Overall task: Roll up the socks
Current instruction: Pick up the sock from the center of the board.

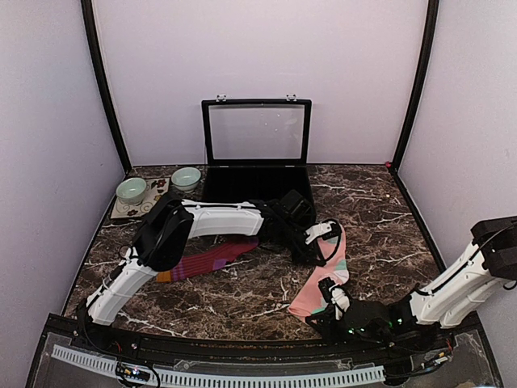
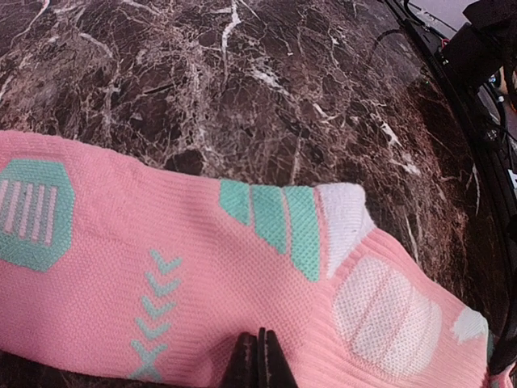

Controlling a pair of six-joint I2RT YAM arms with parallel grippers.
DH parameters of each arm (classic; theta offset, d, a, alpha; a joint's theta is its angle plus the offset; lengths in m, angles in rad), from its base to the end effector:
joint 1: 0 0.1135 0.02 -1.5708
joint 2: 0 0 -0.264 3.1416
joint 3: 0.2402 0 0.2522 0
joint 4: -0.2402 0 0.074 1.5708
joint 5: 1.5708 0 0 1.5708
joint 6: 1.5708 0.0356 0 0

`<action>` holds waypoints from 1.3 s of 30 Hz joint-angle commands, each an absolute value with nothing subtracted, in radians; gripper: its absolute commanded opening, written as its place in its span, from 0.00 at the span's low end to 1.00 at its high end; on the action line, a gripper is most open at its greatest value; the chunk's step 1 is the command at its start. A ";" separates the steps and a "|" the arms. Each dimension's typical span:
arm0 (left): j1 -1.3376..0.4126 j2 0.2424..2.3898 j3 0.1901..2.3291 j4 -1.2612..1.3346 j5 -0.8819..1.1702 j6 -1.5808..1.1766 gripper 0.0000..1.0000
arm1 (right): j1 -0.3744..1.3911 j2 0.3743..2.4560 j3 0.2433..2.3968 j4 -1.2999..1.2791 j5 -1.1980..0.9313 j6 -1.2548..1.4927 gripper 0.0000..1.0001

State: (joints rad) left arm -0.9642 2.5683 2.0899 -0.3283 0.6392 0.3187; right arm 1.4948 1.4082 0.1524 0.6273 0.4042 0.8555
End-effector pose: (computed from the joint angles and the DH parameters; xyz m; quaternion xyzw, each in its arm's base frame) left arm 0.3006 -0.4704 0.1231 0.6210 0.6357 -0.3887 0.2432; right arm 0.0289 0.1949 0.0969 -0.1878 0.8573 0.3414 0.3364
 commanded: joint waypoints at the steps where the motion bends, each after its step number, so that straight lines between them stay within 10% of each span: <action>1: -0.967 2.459 2.072 -0.302 0.677 0.318 0.00 | 1.493 1.402 0.126 0.502 0.408 0.880 0.00; 4: -0.954 2.437 2.074 -0.280 0.692 0.254 0.00 | 1.493 1.374 0.112 0.500 0.410 0.892 0.00; 9: -0.951 2.453 2.075 -0.212 0.550 0.226 0.61 | 1.493 1.340 0.106 0.480 0.383 0.908 0.00; 17: -0.963 2.630 2.319 -0.301 0.447 0.261 0.97 | 1.494 1.299 0.114 0.458 0.321 0.916 0.00; 33: -1.011 2.715 2.349 -0.546 0.429 0.403 0.98 | 1.495 1.128 0.096 0.330 0.324 0.905 0.00; 39: -1.025 2.694 2.286 -0.555 0.499 0.412 0.64 | 1.495 1.118 0.092 0.324 0.322 0.896 0.00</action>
